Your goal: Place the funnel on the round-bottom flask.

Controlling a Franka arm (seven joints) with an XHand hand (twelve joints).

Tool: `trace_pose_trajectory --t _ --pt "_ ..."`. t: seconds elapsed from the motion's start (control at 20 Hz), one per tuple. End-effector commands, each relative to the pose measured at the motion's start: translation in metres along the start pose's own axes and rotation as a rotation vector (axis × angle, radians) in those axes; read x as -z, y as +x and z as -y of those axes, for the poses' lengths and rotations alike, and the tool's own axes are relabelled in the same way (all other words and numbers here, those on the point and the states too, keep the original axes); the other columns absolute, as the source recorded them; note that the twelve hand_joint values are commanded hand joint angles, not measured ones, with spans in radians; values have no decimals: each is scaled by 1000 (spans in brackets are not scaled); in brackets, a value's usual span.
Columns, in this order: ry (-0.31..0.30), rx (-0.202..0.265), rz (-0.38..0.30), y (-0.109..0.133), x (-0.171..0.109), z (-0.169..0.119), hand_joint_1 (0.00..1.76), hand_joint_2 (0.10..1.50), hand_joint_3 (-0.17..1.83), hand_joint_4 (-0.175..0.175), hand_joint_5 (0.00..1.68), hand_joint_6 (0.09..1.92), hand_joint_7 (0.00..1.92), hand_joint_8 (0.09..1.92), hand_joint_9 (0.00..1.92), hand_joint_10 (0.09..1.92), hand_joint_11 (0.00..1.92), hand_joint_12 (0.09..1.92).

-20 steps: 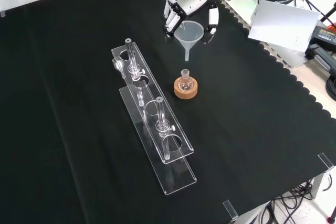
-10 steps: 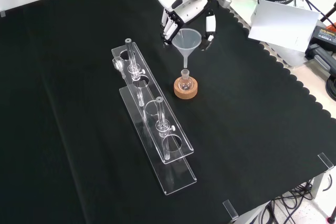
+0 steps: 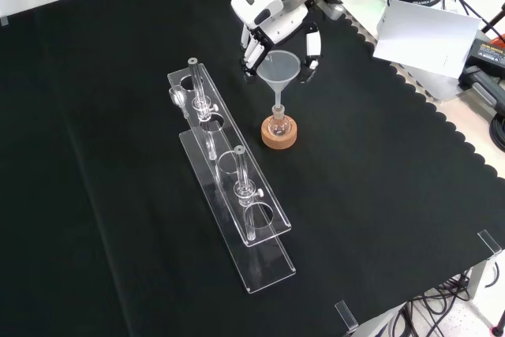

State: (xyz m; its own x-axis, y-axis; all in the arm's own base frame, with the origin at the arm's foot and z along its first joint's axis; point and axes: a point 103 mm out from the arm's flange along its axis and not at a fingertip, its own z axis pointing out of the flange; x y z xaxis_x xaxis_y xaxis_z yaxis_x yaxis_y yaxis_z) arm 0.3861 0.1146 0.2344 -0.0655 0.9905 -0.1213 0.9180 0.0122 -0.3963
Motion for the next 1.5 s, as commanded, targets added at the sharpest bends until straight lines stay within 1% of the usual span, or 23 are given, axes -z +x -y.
trace_pose_trajectory --t 0.05,0.45,1.0,1.5 --pt "4 1 5 1 -5 -3 782 812 625 -78 863 822 1037 690 1356 261 923 1097" --pt "8 4 16 4 -10 -6 784 813 624 -79 864 820 1036 692 1357 258 924 1094" --pt "28 0 5 -2 -26 -14 787 812 624 -79 865 818 1031 693 1349 252 924 1092" --pt "38 10 1 0 -29 -16 786 811 623 -80 854 816 1010 695 1329 247 909 1093"
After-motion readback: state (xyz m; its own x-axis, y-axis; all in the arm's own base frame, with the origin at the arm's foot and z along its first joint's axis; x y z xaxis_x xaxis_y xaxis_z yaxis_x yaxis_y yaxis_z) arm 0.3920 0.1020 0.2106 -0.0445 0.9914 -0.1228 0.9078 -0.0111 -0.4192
